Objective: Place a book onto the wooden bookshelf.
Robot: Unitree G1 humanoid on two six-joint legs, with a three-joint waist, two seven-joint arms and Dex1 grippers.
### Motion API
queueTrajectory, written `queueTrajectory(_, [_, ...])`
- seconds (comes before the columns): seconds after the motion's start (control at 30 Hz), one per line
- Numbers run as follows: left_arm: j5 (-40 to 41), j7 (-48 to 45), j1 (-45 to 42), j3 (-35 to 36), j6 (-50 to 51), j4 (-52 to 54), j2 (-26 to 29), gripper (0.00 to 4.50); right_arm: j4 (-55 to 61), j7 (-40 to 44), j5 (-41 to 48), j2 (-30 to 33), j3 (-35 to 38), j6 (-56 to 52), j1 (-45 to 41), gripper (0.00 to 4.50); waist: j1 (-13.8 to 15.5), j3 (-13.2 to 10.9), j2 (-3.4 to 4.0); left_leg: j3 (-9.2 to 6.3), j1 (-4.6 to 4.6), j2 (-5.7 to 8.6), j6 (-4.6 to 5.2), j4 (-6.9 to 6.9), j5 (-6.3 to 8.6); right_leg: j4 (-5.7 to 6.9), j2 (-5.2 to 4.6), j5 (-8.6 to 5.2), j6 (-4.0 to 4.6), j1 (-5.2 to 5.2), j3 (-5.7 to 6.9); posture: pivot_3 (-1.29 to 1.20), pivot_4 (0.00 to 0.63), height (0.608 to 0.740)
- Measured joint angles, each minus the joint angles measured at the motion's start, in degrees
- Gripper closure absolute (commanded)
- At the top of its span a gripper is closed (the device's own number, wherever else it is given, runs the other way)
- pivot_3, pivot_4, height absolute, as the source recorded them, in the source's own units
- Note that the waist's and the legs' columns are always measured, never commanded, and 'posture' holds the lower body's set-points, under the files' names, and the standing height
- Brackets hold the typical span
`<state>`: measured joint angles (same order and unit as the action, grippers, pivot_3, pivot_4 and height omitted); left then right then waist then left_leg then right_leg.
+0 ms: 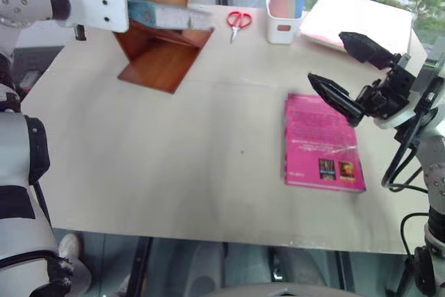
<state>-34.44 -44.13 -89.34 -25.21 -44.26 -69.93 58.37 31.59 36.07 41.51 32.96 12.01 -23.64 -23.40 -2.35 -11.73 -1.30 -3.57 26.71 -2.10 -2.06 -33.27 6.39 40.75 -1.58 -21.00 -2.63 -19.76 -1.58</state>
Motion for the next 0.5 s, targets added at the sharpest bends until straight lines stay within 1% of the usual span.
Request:
queueTrajectory(0.07, [-1.66,1.82,-0.56,-0.64,0.1,-2.0,-0.26,4.05,0.35,-1.12,-1.11,-0.34,-0.81,0.0,0.48,0.0,-0.49,-0.01,0.02,0.0,-0.06,-0.06,-0.05,0.0,-0.04,0.16,0.08,0.0,0.0,-0.05,-0.03,0.0,0.15,0.74])
queueTrajectory(0.17, [-2.51,1.95,-1.22,-0.72,0.09,-3.34,-0.35,4.05,1.19,-1.92,-2.18,-0.44,-1.49,0.07,0.51,0.0,-1.03,-0.02,0.03,-0.02,-0.15,-0.13,-0.12,0.0,-0.09,0.27,0.16,0.0,0.0,-0.03,-0.03,0.0,0.15,0.74])
queueTrajectory(0.5, [-3.01,0.69,-2.82,-0.57,1.93,-4.87,-1.66,4.05,1.29,-2.86,-3.77,-1.07,-2.34,0.64,-0.79,0.0,-1.2,-0.01,0.03,-0.01,-0.15,-0.13,-0.15,0.0,-0.11,0.31,0.16,0.01,0.01,-0.03,-0.05,0.0,0.15,0.74])
